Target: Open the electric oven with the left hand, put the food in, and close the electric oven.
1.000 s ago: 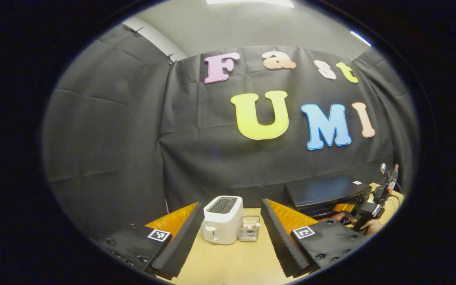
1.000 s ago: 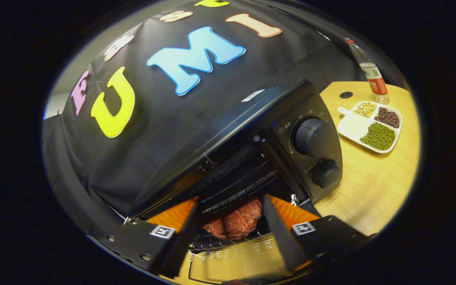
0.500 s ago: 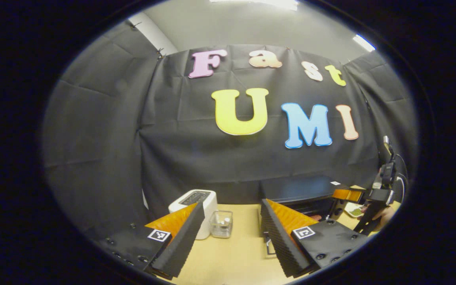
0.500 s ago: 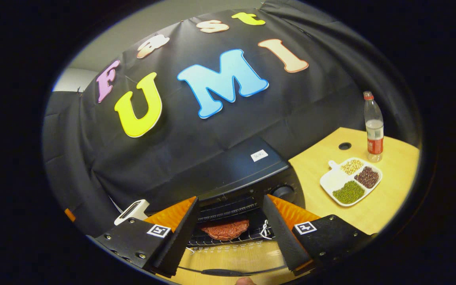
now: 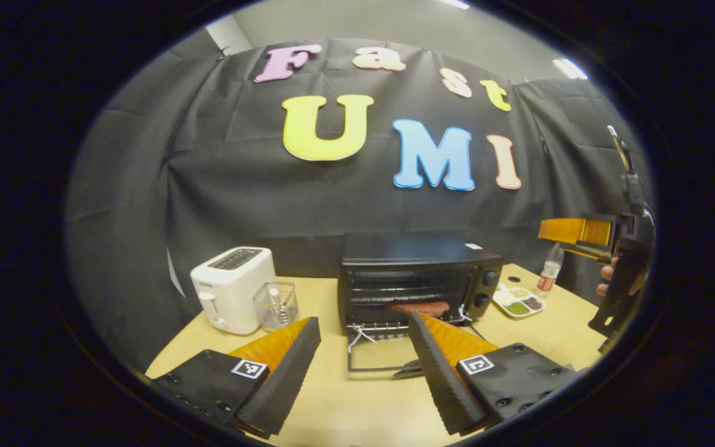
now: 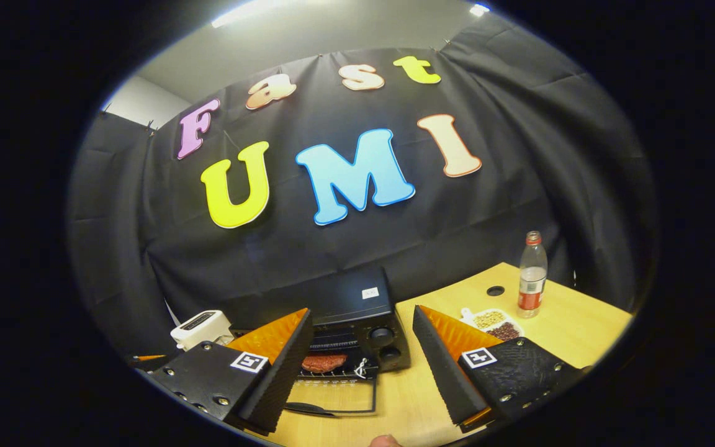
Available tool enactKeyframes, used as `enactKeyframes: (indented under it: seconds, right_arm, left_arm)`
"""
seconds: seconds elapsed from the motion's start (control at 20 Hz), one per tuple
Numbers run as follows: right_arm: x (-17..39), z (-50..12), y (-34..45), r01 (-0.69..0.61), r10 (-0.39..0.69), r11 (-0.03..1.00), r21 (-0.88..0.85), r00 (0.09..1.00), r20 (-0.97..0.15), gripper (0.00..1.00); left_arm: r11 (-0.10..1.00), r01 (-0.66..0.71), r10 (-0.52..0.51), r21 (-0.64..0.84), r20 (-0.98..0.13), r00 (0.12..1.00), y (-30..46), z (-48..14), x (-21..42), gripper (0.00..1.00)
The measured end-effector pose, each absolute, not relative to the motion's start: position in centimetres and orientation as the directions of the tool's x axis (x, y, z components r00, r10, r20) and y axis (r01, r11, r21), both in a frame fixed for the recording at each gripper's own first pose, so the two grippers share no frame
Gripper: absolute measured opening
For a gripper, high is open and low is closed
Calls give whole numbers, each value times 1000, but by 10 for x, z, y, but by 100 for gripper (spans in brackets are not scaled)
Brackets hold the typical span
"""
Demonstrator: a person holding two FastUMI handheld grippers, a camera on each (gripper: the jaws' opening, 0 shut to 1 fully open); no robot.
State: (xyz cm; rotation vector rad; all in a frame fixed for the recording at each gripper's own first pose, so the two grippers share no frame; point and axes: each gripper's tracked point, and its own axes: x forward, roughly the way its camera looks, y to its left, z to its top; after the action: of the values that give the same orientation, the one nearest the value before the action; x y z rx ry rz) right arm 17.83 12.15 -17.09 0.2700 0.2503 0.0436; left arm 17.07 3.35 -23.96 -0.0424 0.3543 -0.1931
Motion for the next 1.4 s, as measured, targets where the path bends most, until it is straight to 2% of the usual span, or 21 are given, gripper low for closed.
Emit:
enactKeyframes:
  seconds: [0.2, 0.25, 0.3, 0.5, 0.6, 0.65, 0.7, 0.75, 0.8, 0.85, 0.9, 1.0, 1.05, 1.1, 1.3, 1.4]
  right_arm:
    - [154, -169, 107, -8, 75, 969, 247, 962, -261, 97]
    - [149, -169, 101, -2, 66, 971, 237, 962, -265, 97]
    - [145, -168, 95, 7, 54, 975, 224, 962, -266, 98]
    - [131, -161, 75, 41, 12, 980, 193, 964, -265, 98]
    - [125, -157, 64, 62, -10, 980, 187, 964, -265, 98]
    - [122, -154, 58, 76, -26, 980, 181, 964, -264, 98]
    - [119, -152, 52, 90, -41, 980, 175, 964, -262, 98]
    - [117, -151, 48, 102, -55, 980, 169, 964, -262, 98]
    - [115, -150, 44, 112, -66, 980, 167, 963, -263, 98]
    - [113, -148, 41, 119, -71, 978, 174, 962, -264, 97]
    - [111, -146, 38, 128, -77, 975, 182, 961, -265, 97]
    - [107, -147, 32, 146, -90, 971, 189, 957, -274, 97]
    - [106, -147, 29, 152, -97, 971, 186, 956, -277, 97]
    - [104, -146, 26, 160, -106, 971, 179, 955, -277, 97]
    - [98, -150, 17, 176, -125, 971, 159, 949, -289, 97]
    - [97, -152, 15, 181, -124, 969, 167, 944, -305, 97]
  left_arm:
    - [971, 221, -236, -86, -453, 860, -4, -290, 163, 96]
    - [969, 227, -244, -93, -482, 842, -11, -301, 160, 100]
    - [968, 232, -250, -101, -508, 824, -18, -313, 158, 97]
    - [958, 265, -279, -111, -574, 770, -44, -349, 154, 100]
    - [950, 285, -304, -131, -612, 731, -59, -365, 153, 96]
    - [947, 288, -311, -142, -630, 712, -64, -374, 151, 100]
    - [947, 284, -311, -149, -645, 698, -68, -380, 152, 100]
    - [947, 278, -311, -157, -659, 685, -71, -387, 151, 95]
    - [948, 271, -309, -164, -675, 670, -74, -394, 152, 95]
    - [949, 265, -308, -173, -689, 656, -77, -402, 152, 100]
    - [948, 260, -311, -183, -705, 638, -81, -410, 152, 96]
    - [951, 244, -303, -191, -731, 611, -82, -425, 155, 96]
    - [955, 237, -290, -180, -742, 605, -80, -429, 154, 92]
    - [957, 234, -280, -170, -747, 603, -79, -432, 157, 96]
    - [961, 252, -252, -117, -750, 611, -78, -441, 170, 96]
    - [963, 241, -246, -119, -751, 612, -80, -440, 171, 100]
